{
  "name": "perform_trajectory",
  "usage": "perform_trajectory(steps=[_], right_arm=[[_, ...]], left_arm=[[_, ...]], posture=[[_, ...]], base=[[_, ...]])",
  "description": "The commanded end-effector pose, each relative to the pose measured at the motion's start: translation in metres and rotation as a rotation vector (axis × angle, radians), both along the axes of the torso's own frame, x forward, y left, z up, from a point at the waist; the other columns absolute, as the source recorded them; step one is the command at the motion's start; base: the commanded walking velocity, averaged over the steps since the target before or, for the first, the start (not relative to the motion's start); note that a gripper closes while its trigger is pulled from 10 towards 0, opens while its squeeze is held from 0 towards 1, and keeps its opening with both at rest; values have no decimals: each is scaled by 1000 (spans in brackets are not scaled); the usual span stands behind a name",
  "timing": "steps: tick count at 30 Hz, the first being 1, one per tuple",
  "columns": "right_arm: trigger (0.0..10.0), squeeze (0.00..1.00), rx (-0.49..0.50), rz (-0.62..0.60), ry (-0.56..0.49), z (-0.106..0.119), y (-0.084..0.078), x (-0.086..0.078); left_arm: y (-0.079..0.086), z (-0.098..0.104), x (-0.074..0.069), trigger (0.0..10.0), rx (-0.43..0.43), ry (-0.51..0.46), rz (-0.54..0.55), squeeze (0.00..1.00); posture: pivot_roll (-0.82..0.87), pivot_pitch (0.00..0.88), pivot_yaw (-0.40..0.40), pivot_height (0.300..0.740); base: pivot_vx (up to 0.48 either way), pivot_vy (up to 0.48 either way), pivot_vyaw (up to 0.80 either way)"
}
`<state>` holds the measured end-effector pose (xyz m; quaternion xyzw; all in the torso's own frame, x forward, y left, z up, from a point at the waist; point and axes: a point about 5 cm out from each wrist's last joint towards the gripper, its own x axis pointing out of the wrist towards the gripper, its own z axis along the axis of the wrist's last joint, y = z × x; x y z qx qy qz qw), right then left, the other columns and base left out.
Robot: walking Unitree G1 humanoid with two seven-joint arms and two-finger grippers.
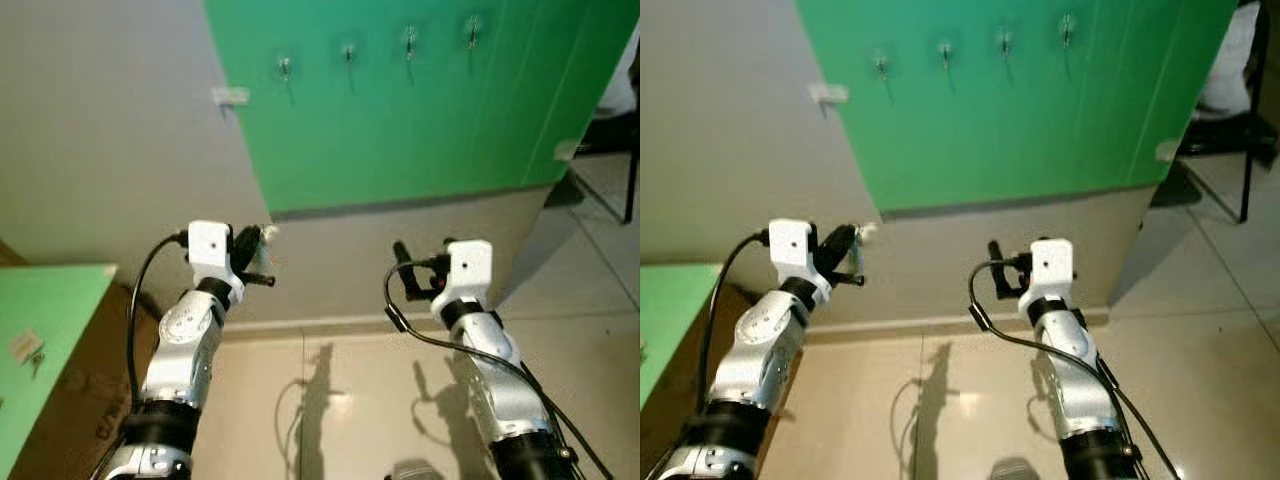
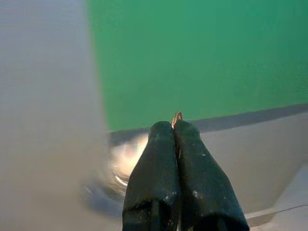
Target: Hang keys on a hook
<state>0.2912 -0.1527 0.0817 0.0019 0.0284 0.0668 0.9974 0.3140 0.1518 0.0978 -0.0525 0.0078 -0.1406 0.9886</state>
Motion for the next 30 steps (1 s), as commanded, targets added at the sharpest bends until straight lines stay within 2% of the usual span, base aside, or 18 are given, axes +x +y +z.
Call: perform_trajectory(steps=[1, 3, 6, 13, 16, 26, 28, 29, 30], right_arm=[[10000, 0, 14, -17, -8, 0, -4, 0], [10000, 0, 13, -13, -9, 0, -1, 2], [10000, 0, 16, -12, -14, 1, 0, 4], [10000, 0, 15, 1, -15, 0, 4, 4], [10000, 0, 14, 3, -14, -1, 4, 4], [10000, 0, 9, 8, -13, -2, 6, 3], [10000, 0, 6, 8, -8, -4, 6, 3], [10000, 0, 6, 8, -8, -4, 6, 3], [10000, 0, 6, 9, -5, -5, 6, 2]], left_arm=[[-7, 15, 3, 10000, -6, -70, -47, 0], [-12, 27, 7, 10000, 2, -107, -72, 0], [-13, 31, 11, 10000, -10, -111, -73, 0], [-11, 28, 12, 10000, 21, -92, -81, 0], [-15, 26, 13, 10000, 76, -88, -94, 0], [-27, 26, 16, 10000, 84, -67, -194, 0], [-39, 27, 16, 10000, 115, -70, -272, 0], [-39, 27, 16, 10000, 115, -70, -272, 0], [-43, 29, 17, 10000, 153, -74, -284, 0]], posture=[[-259, 0, 144, 740], [-256, 0, 146, 740], [-253, 0, 147, 740], [-254, 0, 147, 740], [-255, 0, 148, 740], [-264, 0, 152, 740], [-265, 0, 154, 740], [-265, 0, 154, 740], [-265, 0, 154, 740]], base=[[398, 0, 0], [441, 0, 0], [446, 0, 0], [446, 0, 0], [455, 0, 0], [480, 0, 0], [480, 0, 0], [480, 0, 0], [0, 0, 0]])
